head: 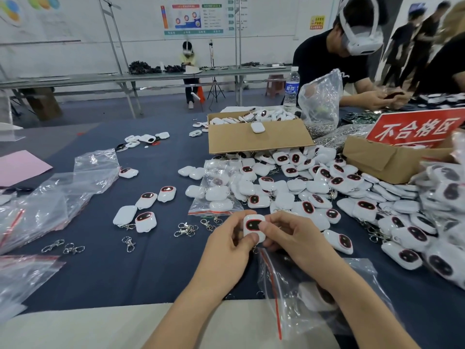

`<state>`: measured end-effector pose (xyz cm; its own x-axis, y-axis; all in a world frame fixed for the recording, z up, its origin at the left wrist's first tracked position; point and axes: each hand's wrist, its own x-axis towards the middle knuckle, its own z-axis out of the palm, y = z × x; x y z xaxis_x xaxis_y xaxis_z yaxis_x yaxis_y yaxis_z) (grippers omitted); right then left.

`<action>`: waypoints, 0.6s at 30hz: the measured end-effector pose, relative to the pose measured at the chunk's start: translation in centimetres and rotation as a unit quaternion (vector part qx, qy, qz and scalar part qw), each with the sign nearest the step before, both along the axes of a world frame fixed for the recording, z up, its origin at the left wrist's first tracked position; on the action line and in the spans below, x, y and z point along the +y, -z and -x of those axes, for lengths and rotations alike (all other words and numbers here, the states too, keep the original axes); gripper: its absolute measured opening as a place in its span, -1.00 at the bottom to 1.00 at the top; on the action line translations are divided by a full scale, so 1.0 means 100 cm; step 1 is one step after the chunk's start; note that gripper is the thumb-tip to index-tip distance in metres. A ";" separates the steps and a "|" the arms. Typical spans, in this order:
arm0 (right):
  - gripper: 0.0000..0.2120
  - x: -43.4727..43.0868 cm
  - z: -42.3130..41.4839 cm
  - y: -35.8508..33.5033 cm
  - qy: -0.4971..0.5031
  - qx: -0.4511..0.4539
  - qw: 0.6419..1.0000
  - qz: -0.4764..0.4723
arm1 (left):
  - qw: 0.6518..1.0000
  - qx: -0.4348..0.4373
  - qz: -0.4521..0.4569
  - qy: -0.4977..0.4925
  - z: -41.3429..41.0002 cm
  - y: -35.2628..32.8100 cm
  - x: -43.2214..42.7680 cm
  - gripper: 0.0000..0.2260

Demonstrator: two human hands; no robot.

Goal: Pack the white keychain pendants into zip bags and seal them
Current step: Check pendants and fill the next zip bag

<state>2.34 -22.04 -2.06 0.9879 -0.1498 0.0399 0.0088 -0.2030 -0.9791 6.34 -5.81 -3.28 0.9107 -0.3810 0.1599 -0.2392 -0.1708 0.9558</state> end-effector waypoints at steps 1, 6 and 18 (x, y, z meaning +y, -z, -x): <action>-0.92 0.000 0.000 0.000 -0.003 0.000 1.000 -0.001 | 1.000 -0.002 -0.005 -0.006 0.000 0.001 0.000 -0.68; -0.95 -0.001 0.000 0.001 -0.010 0.005 1.000 0.024 | 1.000 0.000 -0.023 -0.019 0.000 0.003 -0.002 -0.64; -0.90 -0.002 -0.001 0.004 -0.004 -0.010 1.000 -0.001 | 0.997 0.028 0.055 -0.047 -0.002 0.000 -0.001 -0.76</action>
